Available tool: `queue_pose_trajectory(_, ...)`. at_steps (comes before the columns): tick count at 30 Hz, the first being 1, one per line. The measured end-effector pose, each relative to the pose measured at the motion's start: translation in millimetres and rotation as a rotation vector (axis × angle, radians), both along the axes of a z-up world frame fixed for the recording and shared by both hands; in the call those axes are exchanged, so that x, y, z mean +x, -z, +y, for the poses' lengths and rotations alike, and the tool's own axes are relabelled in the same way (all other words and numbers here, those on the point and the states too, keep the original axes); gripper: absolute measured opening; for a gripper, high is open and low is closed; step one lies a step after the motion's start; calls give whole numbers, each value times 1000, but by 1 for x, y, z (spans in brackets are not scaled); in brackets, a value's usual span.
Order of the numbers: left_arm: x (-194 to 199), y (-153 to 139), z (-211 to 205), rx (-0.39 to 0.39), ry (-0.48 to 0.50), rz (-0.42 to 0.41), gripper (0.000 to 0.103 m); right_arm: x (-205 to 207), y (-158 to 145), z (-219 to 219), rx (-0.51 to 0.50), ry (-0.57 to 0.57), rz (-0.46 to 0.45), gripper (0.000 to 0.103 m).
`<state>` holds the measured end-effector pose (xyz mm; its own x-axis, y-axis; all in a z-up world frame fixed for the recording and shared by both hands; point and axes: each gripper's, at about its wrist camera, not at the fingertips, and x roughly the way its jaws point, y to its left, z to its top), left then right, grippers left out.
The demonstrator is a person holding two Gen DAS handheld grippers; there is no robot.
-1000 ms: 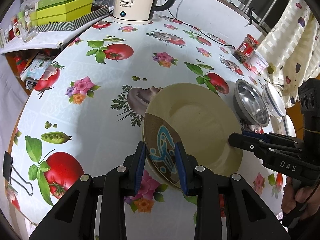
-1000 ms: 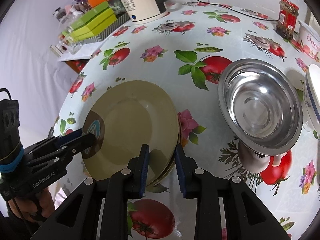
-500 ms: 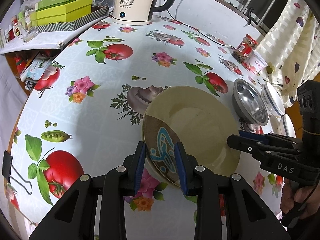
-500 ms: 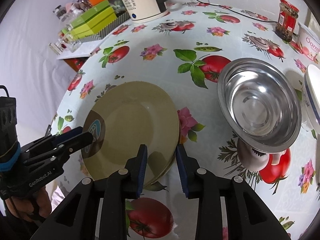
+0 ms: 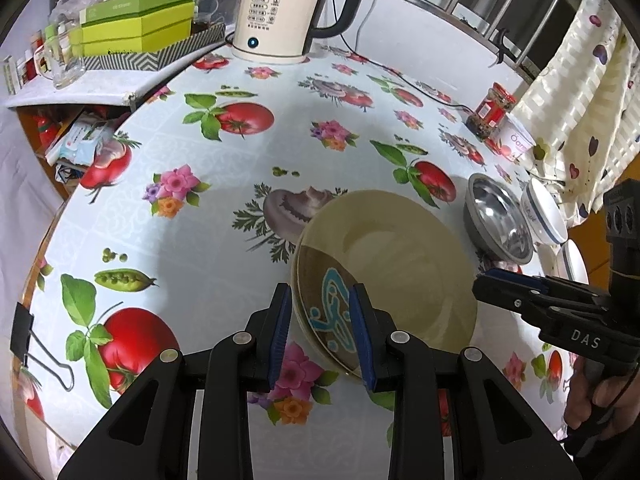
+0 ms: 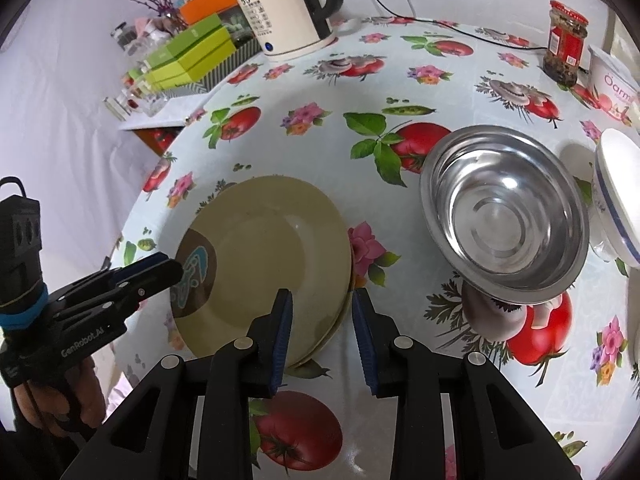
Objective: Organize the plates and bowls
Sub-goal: 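Open both grippers to release the plate onto the stack, then move both grippers to the rim of the steel bowl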
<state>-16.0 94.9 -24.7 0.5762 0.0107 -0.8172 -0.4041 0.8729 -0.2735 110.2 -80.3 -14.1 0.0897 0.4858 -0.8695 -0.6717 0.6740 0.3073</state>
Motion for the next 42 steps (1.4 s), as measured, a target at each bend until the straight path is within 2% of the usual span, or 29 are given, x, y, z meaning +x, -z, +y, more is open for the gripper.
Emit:
queue_pose_trajectory(9, 3, -13, -9, 7, 31, -40, 31, -4, -19, -21, 54, 18, -24, 31)
queue_pose_trajectory(21, 11, -18, -20, 7, 76, -50, 31, -2, -24, -44, 73, 57, -25, 36)
queue_pose_trajectory(42, 48, -30, -54, 24, 207, -68, 31, 27, -30, -89, 91, 215, -52, 36)
